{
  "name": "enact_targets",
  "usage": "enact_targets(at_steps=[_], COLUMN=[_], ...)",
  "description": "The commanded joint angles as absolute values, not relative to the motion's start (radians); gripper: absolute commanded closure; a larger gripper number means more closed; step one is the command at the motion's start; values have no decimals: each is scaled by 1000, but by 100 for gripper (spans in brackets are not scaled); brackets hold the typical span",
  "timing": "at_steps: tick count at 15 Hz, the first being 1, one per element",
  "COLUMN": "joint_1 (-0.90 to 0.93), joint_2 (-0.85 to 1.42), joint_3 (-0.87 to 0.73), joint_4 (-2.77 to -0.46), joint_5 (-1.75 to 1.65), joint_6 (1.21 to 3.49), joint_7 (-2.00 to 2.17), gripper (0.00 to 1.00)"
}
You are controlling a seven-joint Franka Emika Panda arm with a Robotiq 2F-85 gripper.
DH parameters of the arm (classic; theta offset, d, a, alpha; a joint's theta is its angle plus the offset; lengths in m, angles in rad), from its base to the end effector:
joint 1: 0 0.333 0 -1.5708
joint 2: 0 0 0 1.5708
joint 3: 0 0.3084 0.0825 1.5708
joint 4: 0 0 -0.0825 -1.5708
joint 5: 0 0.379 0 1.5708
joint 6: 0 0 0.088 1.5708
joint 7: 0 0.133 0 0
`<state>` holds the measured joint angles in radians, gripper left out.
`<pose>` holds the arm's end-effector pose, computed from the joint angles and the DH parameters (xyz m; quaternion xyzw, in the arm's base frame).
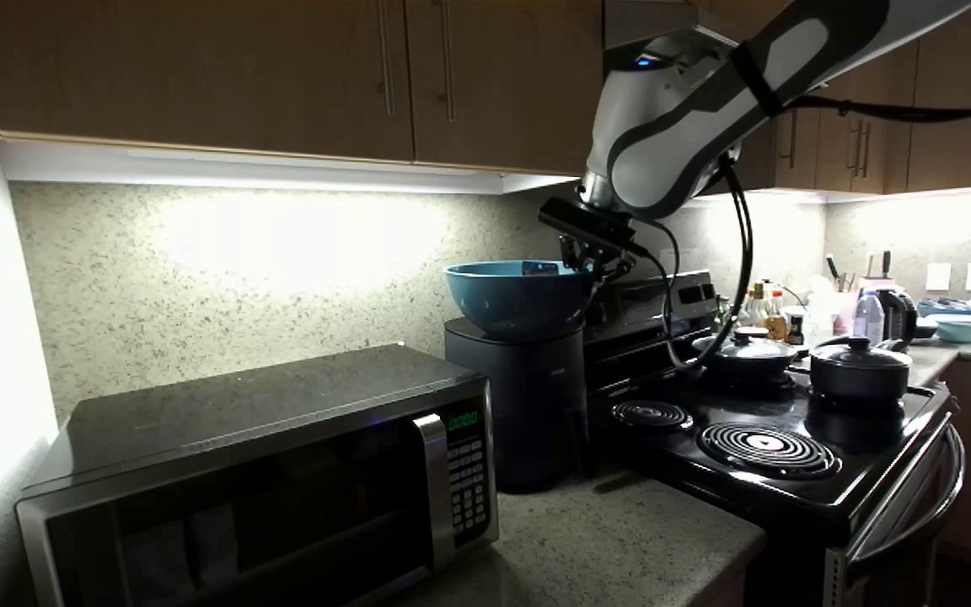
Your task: Put the blue bowl on the counter top
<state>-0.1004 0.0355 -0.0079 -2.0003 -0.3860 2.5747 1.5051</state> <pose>0.6094 -0.0651 0.4729 -0.7474 0.5941 -0.2917 0.0589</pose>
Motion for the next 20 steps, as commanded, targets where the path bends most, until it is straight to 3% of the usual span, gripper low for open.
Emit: enact_targets(at_steps=[1,10,20], joint_1=[-81,-88,-75], joint_2=[-146,-69,-163], joint_3=[-29,-19,-9], joint_4=[-2171,-2122,-2339], joint_5=[-336,-358,-243], joint_6=[2543,2532,2587], joint_7=[1419,1447,1450], gripper=[92,92,91])
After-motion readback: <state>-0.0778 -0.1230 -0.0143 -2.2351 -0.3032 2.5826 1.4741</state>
